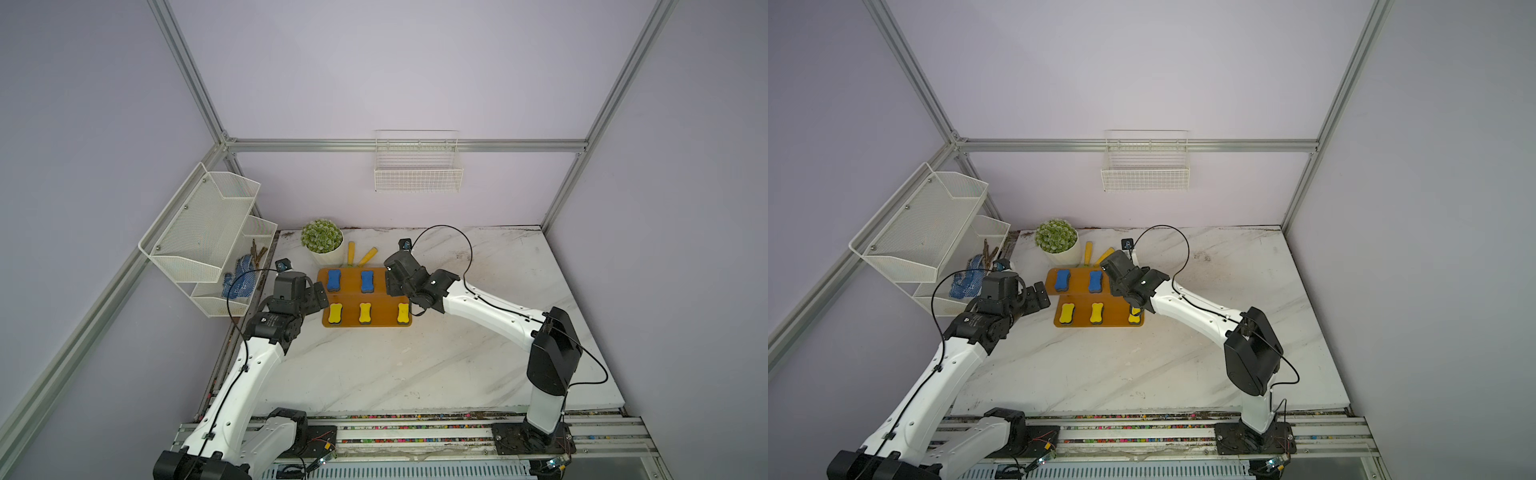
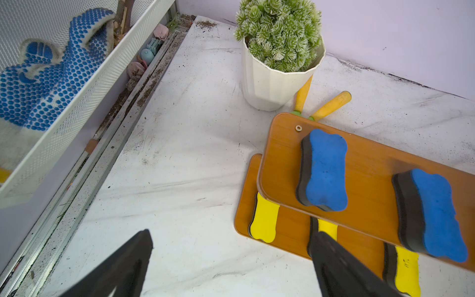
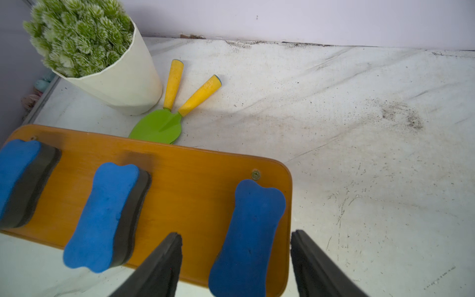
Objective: Remove the whiteboard erasers from the shelf
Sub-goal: Pick up the whiteboard eraser from the shelf.
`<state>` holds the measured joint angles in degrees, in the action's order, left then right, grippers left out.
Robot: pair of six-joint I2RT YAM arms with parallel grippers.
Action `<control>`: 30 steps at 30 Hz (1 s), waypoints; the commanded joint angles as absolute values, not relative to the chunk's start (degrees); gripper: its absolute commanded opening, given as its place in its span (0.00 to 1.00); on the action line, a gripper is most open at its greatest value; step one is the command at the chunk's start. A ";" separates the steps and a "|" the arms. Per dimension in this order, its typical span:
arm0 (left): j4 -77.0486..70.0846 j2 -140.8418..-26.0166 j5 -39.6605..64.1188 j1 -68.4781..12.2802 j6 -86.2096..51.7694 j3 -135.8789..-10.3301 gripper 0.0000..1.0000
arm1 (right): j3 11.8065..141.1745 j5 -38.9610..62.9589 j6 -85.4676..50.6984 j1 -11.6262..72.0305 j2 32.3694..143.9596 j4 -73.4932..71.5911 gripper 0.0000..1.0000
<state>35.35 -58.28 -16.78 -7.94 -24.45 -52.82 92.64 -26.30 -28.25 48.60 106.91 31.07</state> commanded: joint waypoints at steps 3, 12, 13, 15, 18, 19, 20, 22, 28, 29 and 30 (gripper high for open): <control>33.91 -58.18 -16.25 -8.12 -24.00 -53.04 1.00 | 94.55 -28.39 -28.69 48.52 108.89 32.26 0.68; 33.84 -58.36 -16.91 -8.09 -24.19 -53.00 1.00 | 94.47 -29.64 -28.76 48.43 109.69 32.35 0.57; 33.82 -58.36 -16.92 -8.09 -24.19 -53.02 1.00 | 94.45 -29.85 -28.73 48.34 109.68 32.39 0.56; 33.84 -58.36 -17.18 -8.09 -24.09 -53.02 1.00 | 94.31 -29.97 -28.57 48.21 109.68 32.37 0.54; 33.84 -58.27 -17.62 -8.09 -24.04 -52.96 1.00 | 94.09 -29.80 -28.45 47.91 109.69 32.35 0.52; 33.84 -58.18 -17.86 -8.09 -23.92 -52.91 1.00 | 93.97 -29.73 -28.46 47.86 109.62 32.39 0.51; 33.87 -58.10 -18.08 -8.13 -23.93 -52.91 1.00 | 93.84 -29.55 -28.55 47.87 109.60 32.35 0.51; 33.75 -58.03 -18.36 -8.08 -23.91 -52.91 1.00 | 93.39 -29.54 -28.49 47.73 109.53 32.42 0.50; 33.49 -58.57 -18.60 -8.09 -23.85 -53.05 1.00 | 92.40 -29.01 -28.92 47.73 108.90 31.76 0.49; 33.51 -58.58 -18.63 -8.09 -23.86 -53.09 1.00 | 92.47 -28.92 -28.75 47.79 108.91 31.77 0.51; 33.49 -58.62 -18.62 -8.09 -23.93 -53.17 1.00 | 92.55 -28.84 -28.65 47.73 108.98 31.80 0.54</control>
<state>35.27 -58.35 -17.80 -7.94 -24.43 -52.82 93.06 -28.67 -28.40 47.99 109.30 31.48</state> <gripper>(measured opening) 0.999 0.529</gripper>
